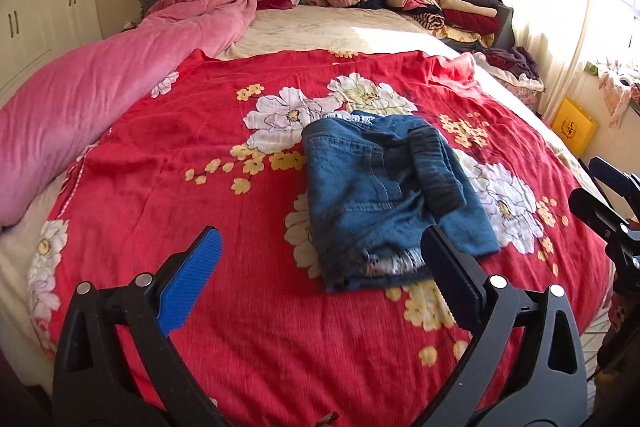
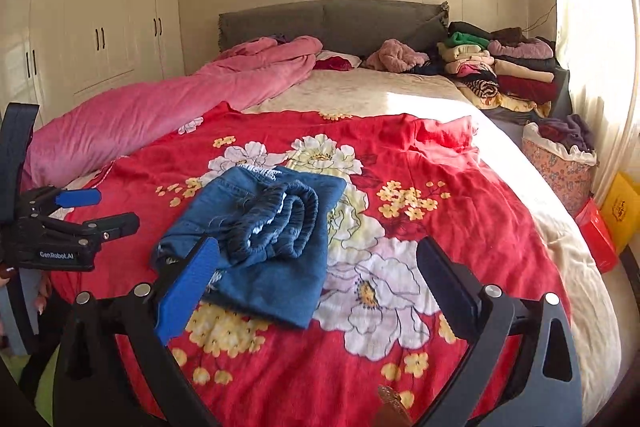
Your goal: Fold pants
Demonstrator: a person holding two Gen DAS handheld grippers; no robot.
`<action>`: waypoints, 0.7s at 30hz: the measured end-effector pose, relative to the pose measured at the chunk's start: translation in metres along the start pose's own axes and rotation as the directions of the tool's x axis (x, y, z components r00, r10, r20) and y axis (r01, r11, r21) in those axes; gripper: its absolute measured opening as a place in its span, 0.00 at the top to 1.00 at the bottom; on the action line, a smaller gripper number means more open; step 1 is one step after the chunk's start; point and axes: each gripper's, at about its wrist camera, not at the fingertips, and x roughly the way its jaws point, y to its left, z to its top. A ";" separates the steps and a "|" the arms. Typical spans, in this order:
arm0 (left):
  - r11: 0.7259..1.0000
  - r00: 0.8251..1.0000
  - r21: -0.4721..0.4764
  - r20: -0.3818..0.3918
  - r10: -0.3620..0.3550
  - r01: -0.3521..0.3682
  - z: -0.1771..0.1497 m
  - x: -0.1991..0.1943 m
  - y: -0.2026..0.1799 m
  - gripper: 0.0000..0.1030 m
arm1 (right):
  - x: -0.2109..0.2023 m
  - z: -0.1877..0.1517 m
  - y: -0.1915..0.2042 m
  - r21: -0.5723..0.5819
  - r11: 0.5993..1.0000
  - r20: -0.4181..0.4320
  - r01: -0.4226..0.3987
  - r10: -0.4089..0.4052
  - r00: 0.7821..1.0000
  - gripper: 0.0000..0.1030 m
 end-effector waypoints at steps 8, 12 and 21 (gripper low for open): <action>1.000 0.999 0.016 -0.032 -0.001 0.002 -0.034 -0.018 -0.004 0.09 | -0.016 -0.025 0.004 0.026 0.999 -0.031 0.020 -0.019 0.999 0.04; 1.000 0.998 0.000 -0.059 -0.005 0.005 -0.051 -0.018 -0.005 0.09 | -0.015 -0.033 0.006 0.052 0.999 -0.057 0.015 -0.012 0.998 0.04; 0.999 0.995 -0.035 -0.094 0.018 -0.022 -0.063 -0.008 -0.001 0.09 | -0.005 -0.053 0.010 0.054 0.998 -0.121 0.029 -0.023 0.992 0.04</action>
